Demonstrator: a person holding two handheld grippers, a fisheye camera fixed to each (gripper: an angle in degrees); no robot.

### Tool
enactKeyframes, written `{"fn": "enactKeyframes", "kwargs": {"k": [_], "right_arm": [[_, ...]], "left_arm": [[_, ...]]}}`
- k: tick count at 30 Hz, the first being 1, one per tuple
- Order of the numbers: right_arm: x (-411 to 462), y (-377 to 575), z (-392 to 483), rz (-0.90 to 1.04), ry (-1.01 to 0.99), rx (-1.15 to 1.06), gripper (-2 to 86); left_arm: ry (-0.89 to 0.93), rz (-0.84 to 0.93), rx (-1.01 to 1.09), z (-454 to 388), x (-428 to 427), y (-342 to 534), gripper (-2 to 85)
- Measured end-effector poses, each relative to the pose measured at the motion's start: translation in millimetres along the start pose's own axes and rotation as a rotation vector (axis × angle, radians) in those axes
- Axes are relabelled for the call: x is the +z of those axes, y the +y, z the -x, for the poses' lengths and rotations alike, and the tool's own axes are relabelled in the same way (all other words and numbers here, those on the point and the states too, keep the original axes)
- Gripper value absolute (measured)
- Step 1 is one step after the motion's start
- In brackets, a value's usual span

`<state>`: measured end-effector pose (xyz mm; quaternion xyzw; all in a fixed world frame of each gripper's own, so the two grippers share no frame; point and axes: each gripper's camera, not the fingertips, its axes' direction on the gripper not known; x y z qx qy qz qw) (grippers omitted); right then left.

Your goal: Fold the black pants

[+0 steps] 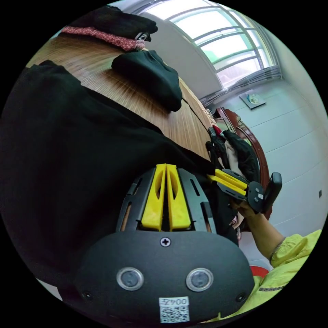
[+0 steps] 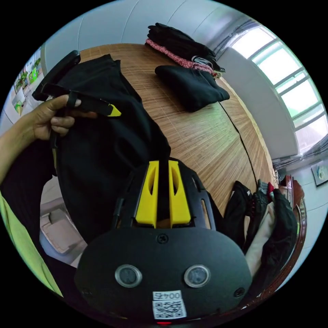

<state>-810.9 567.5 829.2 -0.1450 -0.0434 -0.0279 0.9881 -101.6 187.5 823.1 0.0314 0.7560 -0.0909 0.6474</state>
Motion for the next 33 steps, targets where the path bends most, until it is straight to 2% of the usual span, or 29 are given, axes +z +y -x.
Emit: {"fn": "enactKeyframes", "kwargs": {"k": [5,8,11,13,15,18,19,20,21,22,24,26,28,30,33], "right_arm": [[-13.2,-3.2,45.6,-0.075,0.015,-0.159,0.1],[7.4,4.4,78.5,0.003,0.038,-0.218,-0.4],[15.3,8.3,80.3,-0.021,-0.03,-0.072,-0.3],[7.7,-0.6,69.4,-0.023,-0.075,-0.006,0.0],[-8.4,-15.8,45.3,-0.075,-0.05,0.099,1.0],[-16.6,-55.7,-13.1,-0.085,-0.103,0.261,13.2],[-5.5,-75.9,-33.5,-0.024,-0.152,0.299,15.8],[10.8,-93.3,-46.0,0.041,-0.177,0.317,15.4],[20.1,-100.3,-49.0,0.072,-0.18,0.316,11.4],[41.5,-111.0,-49.6,0.153,-0.195,0.299,3.4],[59.0,-116.3,-37.1,0.216,-0.211,0.231,1.5],[36.8,-103.9,-5.1,0.107,-0.055,0.133,0.4],[14.5,-82.3,20.2,0.002,0.023,0.098,-0.1],[3.3,-57.0,44.5,-0.068,0.062,0.081,-0.3],[7.8,-25.8,81.6,-0.104,0.122,0.045,-0.4]], "left_arm": [[0.001,-0.199,0.263,-55.7,-23.1,4.4,0.1],[0.078,-0.236,0.305,-74.8,-17.1,0.8,0.1],[0.094,-0.181,0.297,-91.3,9.0,-2.7,0.1],[0.006,0.006,0.233,-95.8,44.6,-6.1,0.1],[0.028,0.118,0.163,-91.7,60.8,-8.5,0.1],[0.049,0.128,0.173,-97.3,64.3,-9.2,0.0],[0.063,0.142,0.178,-99.1,67.2,-10.0,0.1],[0.067,0.15,0.176,-99.3,68.8,-10.4,0.1],[0.077,0.162,0.17,-99.1,71.5,-11.3,0.1],[0.094,0.165,0.16,-98.4,72.5,-12.6,0.1],[0.122,0.149,0.15,-97.6,70.1,-13.9,0.1],[0.169,0.053,0.145,-96.9,57.0,-13.5,0.2],[0.254,-0.102,0.159,-97.1,34.7,-14.7,0.1],[0.274,-0.172,0.169,-99.0,25.9,-15.7,0.2],[0.287,-0.147,0.164,-106.8,35.0,-14.8,0.2]]}}
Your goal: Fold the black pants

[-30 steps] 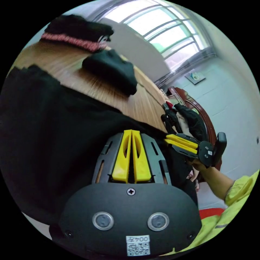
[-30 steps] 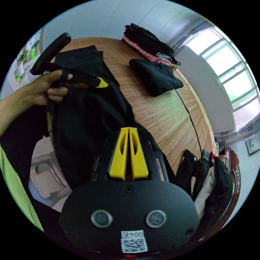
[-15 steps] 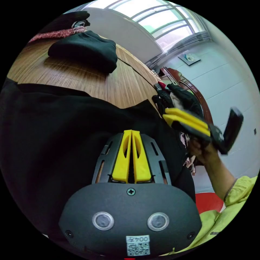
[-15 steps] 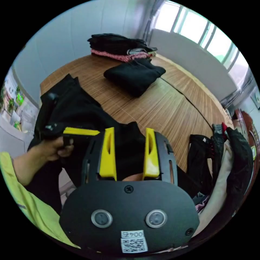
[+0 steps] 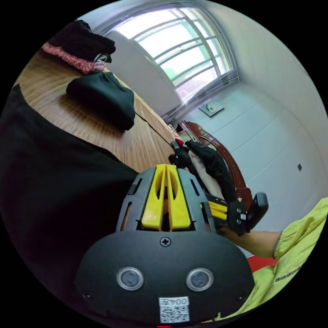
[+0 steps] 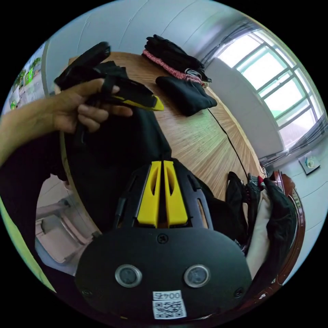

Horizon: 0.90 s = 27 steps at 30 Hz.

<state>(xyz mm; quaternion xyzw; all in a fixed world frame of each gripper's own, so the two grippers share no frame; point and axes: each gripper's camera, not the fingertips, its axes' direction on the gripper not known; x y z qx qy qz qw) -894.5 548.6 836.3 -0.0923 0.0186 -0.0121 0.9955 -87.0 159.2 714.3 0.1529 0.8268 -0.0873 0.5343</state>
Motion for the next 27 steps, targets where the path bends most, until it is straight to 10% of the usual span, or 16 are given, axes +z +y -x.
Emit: {"fn": "enactKeyframes", "kwargs": {"k": [5,13,27], "right_arm": [[16.4,12.9,21.9,-0.015,0.022,0.03,0.9],[5.1,-52.9,-84.7,0.085,-0.287,0.307,4.7],[75.0,-115.1,-66.7,0.427,-0.331,0.091,7.2]], "left_arm": [[-0.182,0.311,0.03,-15.6,48.2,3.7,0.1],[-0.082,0.308,0.097,-21.9,49.2,-0.6,0.0],[-0.137,0.519,0.257,-30.0,60.1,-11.9,0.3]]}}
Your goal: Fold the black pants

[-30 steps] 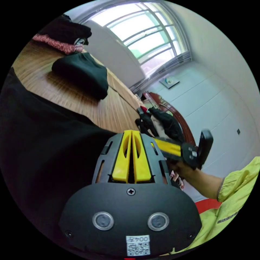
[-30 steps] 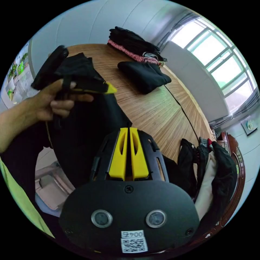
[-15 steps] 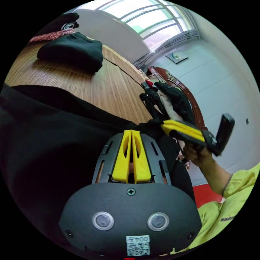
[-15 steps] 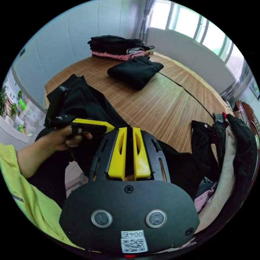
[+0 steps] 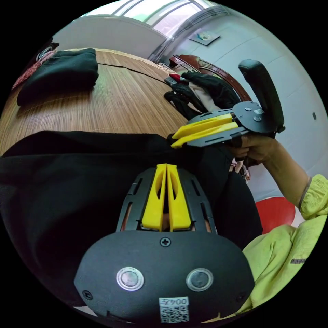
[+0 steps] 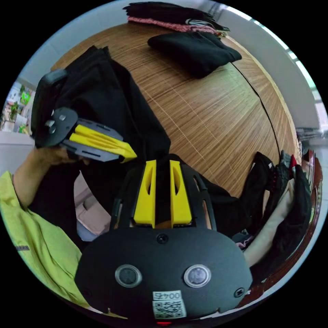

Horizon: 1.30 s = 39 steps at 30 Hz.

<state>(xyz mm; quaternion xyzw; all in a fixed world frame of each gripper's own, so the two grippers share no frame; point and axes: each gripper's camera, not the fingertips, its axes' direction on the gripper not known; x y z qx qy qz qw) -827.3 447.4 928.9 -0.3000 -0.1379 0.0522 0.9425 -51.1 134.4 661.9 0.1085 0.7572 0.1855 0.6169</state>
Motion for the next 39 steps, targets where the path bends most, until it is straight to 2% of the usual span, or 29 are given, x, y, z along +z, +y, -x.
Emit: {"fn": "enactKeyframes", "kwargs": {"k": [4,6,16,25,28,32,35,37,39], "right_arm": [[-4.5,5.4,29.9,0.027,0.114,-0.119,8.6],[0.5,0.8,35.3,0.05,0.152,-0.139,10.1],[-7.7,-3.8,52.7,0.029,0.105,-0.205,10.2],[-18.7,11.2,73.4,0.019,0.152,-0.263,11.3],[-12.9,14.0,77.5,0.043,0.184,-0.285,8.7],[-18.1,20.0,91.2,-0.009,0.388,-0.329,0.3],[-28.8,14.8,80.3,-0.041,0.508,-0.31,-0.4],[-39.8,4.3,60.0,-0.064,0.536,-0.265,-0.5],[-46.8,-11.6,31.0,-0.061,0.487,-0.207,-0.4]], "left_arm": [[0.076,0.069,0.035,9.1,-4.4,3.3,0.5],[0.055,0.097,0.043,11.4,-2.8,4.2,0.5],[0.06,0.121,0.059,29.7,-12.5,10.6,0.5],[0.075,0.123,0.049,49.6,-30.9,22.7,0.5],[0.077,0.122,0.046,55.0,-38.4,28.4,0.5],[0.078,0.117,0.043,60.5,-48.9,36.1,0.4],[0.096,0.04,0.051,62.9,-69.3,42.7,0.2],[0.132,-0.154,0.076,63.5,-103.4,52.0,0.1],[0.164,-0.262,0.058,70.5,-123.3,60.2,0.1]]}}
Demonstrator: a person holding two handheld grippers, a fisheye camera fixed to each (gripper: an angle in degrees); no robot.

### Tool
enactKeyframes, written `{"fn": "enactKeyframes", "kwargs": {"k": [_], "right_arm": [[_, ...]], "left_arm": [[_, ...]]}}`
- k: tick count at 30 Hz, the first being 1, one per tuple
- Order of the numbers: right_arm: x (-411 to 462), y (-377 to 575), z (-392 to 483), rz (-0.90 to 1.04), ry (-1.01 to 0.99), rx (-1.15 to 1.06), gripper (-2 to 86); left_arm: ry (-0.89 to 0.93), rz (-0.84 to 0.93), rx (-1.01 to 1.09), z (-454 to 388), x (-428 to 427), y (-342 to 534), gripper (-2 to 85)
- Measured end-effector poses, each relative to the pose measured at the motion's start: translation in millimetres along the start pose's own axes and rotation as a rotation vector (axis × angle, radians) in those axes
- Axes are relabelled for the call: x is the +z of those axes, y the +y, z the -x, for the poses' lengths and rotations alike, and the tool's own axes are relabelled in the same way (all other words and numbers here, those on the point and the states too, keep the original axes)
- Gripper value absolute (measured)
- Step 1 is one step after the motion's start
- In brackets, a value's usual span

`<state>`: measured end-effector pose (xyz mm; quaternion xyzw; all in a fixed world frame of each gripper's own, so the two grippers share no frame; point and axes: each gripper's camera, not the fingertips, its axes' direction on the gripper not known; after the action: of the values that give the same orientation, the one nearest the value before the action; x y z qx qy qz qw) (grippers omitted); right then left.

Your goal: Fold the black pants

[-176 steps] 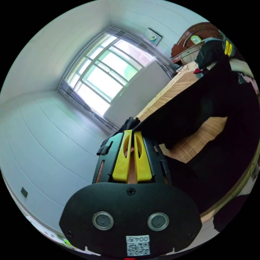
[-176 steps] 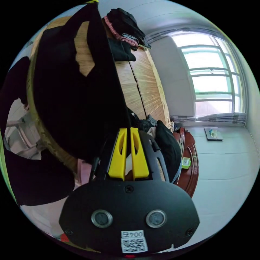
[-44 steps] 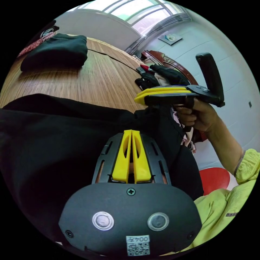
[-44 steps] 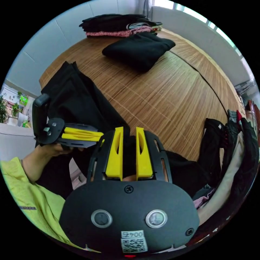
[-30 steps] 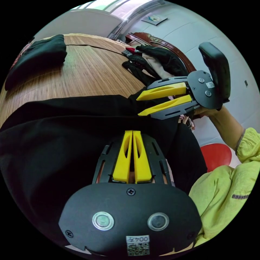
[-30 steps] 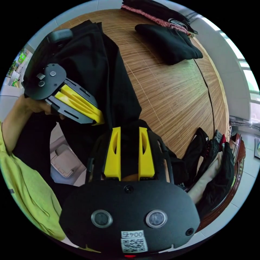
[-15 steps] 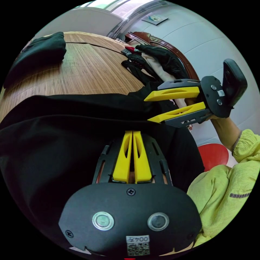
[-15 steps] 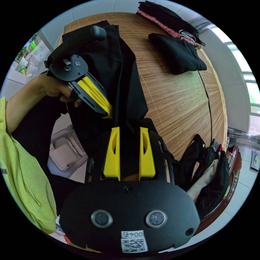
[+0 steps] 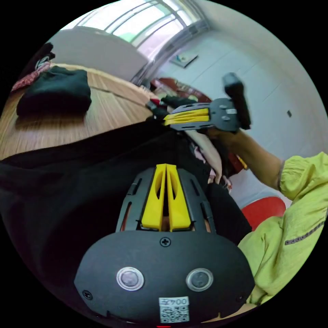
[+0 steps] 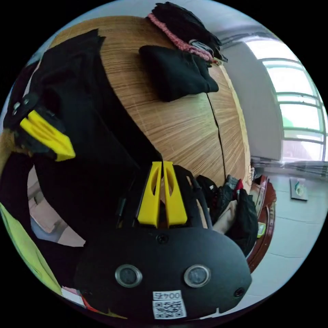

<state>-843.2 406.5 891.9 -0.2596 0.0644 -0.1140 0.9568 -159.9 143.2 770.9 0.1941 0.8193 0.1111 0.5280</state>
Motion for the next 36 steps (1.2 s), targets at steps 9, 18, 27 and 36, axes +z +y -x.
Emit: {"fn": "enactKeyframes", "kwargs": {"k": [9,18,27,36], "right_arm": [[57.0,17.8,-96.6,-0.026,-0.306,0.417,2.6],[-9.9,214.7,-5.7,-0.302,-0.163,0.614,0.8],[75.3,245.5,10.8,-0.122,-0.508,0.843,3.9],[19.1,207.5,60.9,-0.178,-0.547,0.631,0.7]], "left_arm": [[0.044,-0.095,-0.176,25.8,-40.8,15.9,0.1],[-0.569,-0.164,-0.099,-40.6,-120.0,14.7,0.1],[-0.897,0.181,-0.116,-32.1,-128.9,-16.1,0.1],[-0.985,0.16,-0.15,-24.3,-240.5,-39.9,0.1]]}}
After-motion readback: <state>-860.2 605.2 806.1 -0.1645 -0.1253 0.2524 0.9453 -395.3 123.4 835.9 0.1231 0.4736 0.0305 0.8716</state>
